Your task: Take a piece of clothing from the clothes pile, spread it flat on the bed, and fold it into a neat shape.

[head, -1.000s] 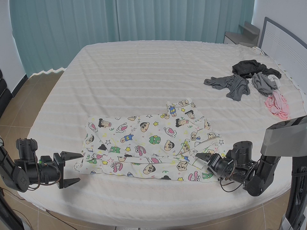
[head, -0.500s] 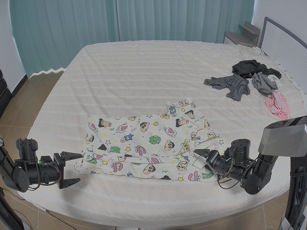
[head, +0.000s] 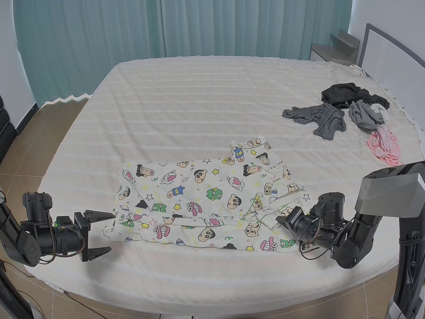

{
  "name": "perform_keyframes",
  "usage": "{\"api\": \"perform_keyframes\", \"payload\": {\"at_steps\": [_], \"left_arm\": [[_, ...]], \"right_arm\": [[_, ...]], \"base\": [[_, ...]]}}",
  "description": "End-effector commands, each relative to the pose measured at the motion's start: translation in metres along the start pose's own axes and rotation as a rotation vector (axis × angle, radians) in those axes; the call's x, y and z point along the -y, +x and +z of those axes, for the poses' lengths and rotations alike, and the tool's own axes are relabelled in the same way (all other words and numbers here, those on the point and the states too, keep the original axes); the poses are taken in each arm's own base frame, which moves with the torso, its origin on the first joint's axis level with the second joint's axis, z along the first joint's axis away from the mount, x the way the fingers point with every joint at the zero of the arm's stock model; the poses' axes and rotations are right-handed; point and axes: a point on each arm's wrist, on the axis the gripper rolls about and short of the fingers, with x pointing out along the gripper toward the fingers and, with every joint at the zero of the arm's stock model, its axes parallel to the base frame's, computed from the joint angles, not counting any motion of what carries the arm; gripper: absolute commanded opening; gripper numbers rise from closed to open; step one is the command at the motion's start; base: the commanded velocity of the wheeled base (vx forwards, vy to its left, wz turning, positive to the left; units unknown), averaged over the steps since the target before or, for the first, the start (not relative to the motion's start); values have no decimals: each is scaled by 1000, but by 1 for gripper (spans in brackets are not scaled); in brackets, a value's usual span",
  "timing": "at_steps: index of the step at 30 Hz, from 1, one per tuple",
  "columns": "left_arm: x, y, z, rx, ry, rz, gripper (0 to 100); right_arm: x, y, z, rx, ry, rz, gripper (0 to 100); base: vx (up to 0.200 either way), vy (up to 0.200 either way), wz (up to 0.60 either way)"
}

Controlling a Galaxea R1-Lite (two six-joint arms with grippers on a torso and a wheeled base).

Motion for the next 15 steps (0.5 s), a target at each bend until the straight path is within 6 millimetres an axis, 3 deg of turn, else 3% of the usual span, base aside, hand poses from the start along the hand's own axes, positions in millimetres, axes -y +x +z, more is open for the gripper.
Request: {"api": "perform_keyframes", "payload": {"at_steps": [1, 7, 15], "left_arm": [[0, 0, 0, 1, -1, 0, 100], [0, 0, 0, 1, -1, 0, 100], [0, 0, 0, 1, -1, 0, 100]], "right_arm": [[-3, -3, 2, 8, -4, 6, 0], [-26, -20, 7, 39, -34, 51, 0], [-41, -37, 6, 70, -79, 70, 0]], "base": [[0, 0, 0], [0, 0, 0], [0, 0, 0]]}}
